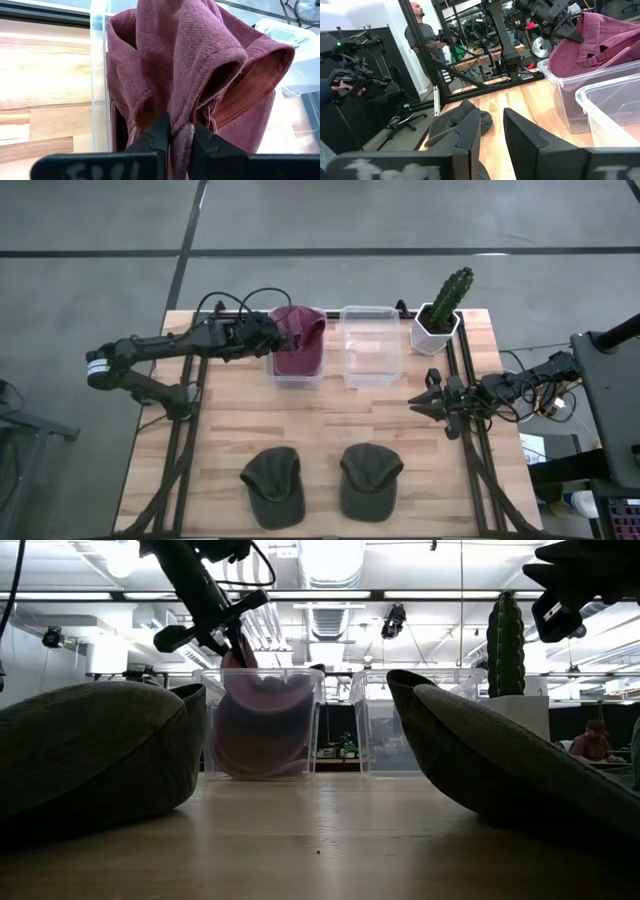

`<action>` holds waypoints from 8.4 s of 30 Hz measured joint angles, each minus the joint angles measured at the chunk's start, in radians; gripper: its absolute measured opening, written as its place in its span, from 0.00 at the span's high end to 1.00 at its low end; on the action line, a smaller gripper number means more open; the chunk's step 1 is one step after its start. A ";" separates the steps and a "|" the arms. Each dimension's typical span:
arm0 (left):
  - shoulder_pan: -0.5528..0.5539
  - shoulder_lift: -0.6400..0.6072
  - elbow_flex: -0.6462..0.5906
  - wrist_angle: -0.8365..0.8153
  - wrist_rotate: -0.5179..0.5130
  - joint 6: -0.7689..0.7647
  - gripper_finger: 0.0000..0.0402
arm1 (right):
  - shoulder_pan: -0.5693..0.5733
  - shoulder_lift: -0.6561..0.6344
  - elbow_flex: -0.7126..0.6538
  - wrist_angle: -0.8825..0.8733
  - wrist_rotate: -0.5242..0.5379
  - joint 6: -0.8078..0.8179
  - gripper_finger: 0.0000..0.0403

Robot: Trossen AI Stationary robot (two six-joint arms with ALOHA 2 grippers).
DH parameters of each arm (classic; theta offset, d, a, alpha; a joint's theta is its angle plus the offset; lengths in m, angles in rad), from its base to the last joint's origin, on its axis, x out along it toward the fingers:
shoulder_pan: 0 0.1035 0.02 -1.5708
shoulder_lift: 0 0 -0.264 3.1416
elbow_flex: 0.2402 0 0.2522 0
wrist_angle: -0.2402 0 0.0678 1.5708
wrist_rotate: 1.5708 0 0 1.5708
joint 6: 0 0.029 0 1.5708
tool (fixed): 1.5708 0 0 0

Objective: Pick & Place hat
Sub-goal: Put the red cap into the left transparent bin, then put the left black cap into the right transparent bin

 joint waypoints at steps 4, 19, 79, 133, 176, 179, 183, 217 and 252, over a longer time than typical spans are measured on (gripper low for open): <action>0.000 0.000 0.000 -0.001 0.026 0.012 0.91 | 0.000 0.000 0.000 0.000 0.000 0.000 0.82; 0.000 0.000 0.000 0.000 0.069 0.054 0.90 | 0.000 0.000 0.000 0.001 0.000 0.003 0.80; 0.055 0.099 0.141 0.004 -0.061 0.322 0.62 | 0.000 0.000 0.000 0.000 0.000 0.021 0.83; -0.956 0.304 0.215 -0.149 0.377 -0.750 0.62 | 0.000 0.000 0.001 -0.009 0.000 -0.002 0.83; -1.144 0.299 0.086 -0.217 0.362 -1.073 0.62 | 0.000 0.000 0.001 -0.004 0.000 0.003 0.83; -1.144 0.299 0.086 -0.217 0.362 -1.073 0.62 | 0.000 0.000 0.001 -0.003 0.000 0.003 0.83; -1.144 0.299 0.086 -0.205 0.347 -1.071 0.62 | 0.000 0.000 0.001 -0.003 0.000 0.003 0.82; -1.148 0.299 0.085 -0.181 0.333 -1.003 0.62 | 0.000 0.000 0.001 -0.003 0.000 0.003 0.81; -1.149 0.299 0.021 -0.053 0.287 -1.030 0.37 | 0.000 0.000 0.001 -0.001 -0.001 0.029 0.81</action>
